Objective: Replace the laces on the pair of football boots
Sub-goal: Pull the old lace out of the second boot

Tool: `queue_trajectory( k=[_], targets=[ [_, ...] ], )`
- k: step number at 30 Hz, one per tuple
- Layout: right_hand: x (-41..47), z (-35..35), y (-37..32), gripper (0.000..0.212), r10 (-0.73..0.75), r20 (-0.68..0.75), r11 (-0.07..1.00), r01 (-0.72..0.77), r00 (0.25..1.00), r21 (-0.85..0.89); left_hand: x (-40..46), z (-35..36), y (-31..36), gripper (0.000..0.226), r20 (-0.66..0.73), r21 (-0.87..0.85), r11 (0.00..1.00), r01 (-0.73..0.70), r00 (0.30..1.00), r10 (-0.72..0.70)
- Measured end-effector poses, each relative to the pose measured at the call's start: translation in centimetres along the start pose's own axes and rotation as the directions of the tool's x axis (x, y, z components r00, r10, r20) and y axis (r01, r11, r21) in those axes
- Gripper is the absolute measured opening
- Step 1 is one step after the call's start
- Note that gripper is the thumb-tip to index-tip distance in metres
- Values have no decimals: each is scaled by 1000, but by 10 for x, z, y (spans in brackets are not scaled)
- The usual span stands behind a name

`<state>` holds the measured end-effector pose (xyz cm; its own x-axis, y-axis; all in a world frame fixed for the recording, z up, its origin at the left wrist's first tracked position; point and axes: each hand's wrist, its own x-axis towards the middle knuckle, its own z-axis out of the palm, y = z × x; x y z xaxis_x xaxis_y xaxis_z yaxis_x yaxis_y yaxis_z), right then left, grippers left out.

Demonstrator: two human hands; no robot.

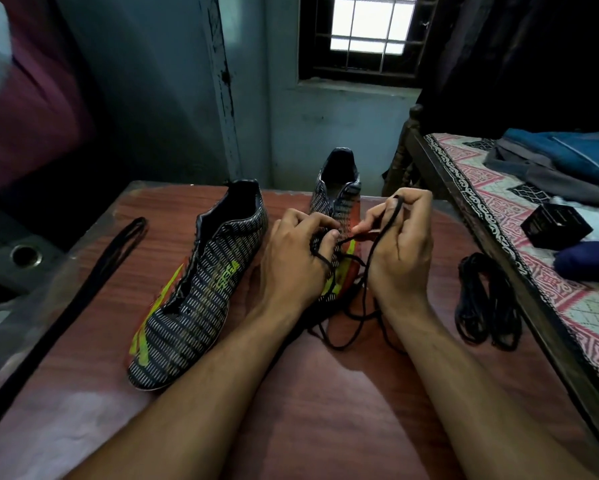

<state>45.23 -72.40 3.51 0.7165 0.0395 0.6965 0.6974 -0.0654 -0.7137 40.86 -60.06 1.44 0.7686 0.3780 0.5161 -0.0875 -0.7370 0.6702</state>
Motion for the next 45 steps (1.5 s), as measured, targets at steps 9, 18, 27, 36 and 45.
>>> queue_trajectory(
  k=[9,18,27,36,45],
  targets=[
    [14,-10,17,13,-9,-218,995,-13,976,-98,1,2,-6,10,-11,18,999,29,1000,-29],
    [8,-7,0,12,147,46,988,-144,988,-52,0,-4,1,6,-42,-65,996,59,997,-62],
    [12,-23,-10,42,119,409,992,-126,905,-10,6,-19,5,22,220,-375,902,212,966,-136],
    [17,-25,2,22,81,226,988,-49,971,-145,2,-24,12,9,175,-125,981,151,976,-128],
    [18,-33,17,49,272,612,901,27,742,-434,9,-31,1,5,316,-39,989,142,941,-122]
  ],
)
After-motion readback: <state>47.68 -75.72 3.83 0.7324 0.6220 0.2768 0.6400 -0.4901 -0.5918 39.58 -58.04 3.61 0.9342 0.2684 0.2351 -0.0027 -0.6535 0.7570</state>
